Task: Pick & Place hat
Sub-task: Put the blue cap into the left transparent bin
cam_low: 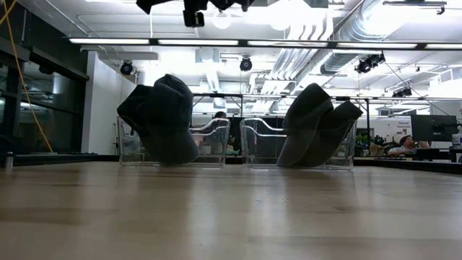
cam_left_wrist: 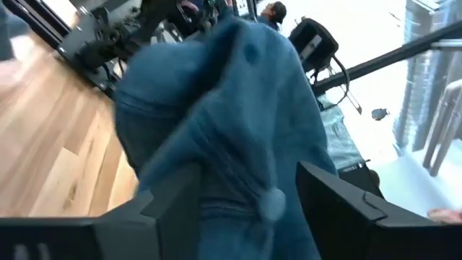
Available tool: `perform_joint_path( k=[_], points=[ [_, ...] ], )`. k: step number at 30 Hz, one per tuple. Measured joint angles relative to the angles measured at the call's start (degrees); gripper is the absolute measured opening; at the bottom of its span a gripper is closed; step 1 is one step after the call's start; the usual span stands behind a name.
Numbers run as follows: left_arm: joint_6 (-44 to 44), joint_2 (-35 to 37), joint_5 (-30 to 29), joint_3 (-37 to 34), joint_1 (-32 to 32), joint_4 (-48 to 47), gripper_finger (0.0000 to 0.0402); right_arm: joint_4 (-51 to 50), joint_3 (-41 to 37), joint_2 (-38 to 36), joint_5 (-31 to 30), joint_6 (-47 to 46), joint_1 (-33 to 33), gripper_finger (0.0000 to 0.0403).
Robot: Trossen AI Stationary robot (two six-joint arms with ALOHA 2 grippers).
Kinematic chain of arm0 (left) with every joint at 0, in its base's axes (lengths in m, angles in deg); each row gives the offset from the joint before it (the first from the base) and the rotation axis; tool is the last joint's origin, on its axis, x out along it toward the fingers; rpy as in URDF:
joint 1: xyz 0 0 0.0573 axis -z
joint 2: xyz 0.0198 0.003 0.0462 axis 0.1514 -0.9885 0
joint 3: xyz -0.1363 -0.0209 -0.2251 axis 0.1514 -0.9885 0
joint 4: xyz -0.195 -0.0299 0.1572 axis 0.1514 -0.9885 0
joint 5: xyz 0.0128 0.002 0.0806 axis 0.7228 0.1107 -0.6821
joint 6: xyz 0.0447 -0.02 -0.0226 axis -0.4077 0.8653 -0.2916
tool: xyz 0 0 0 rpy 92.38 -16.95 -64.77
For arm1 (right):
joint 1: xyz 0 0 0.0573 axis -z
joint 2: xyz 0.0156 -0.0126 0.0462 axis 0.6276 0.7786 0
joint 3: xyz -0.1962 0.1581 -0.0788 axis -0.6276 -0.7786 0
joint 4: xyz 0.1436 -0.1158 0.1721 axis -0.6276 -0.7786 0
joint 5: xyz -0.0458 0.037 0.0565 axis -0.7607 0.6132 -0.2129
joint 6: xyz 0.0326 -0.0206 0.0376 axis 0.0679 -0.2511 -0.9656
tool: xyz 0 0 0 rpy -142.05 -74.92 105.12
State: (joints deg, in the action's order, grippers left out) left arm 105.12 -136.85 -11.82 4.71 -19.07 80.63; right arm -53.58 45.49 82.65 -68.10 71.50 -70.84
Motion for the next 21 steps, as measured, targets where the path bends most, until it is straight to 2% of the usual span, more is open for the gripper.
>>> perform_joint_path(
  k=[4, 7, 12, 17, 21],
  points=[
    [0.0, 0.0, 0.9, 0.0, 1.3, 0.0, 0.0253, -0.1, 0.0, 0.0, -3.0, 2.3, -0.3, 0.0006],
    [0.1, 0.0, 0.9, 0.0, 1.7, -0.4, 0.0265, 0.3, 0.0, 0.0, -2.8, 3.2, -0.3, 0.0006],
    [0.0, -0.8, -1.6, 0.0, 2.5, -2.4, 0.0268, 1.6, 0.0, 0.0, 0.1, 3.5, -0.3, 0.0006],
    [0.1, -2.6, -1.4, 0.0, 3.6, -2.8, 0.0269, 1.6, 0.0, 0.0, 1.1, 3.4, -0.3, 0.0006],
    [2.8, -3.4, -0.3, 0.0, 4.8, 0.6, 0.0269, -1.3, 0.0, 0.0, 0.2, 0.6, -0.2, 0.0006]
  ],
)
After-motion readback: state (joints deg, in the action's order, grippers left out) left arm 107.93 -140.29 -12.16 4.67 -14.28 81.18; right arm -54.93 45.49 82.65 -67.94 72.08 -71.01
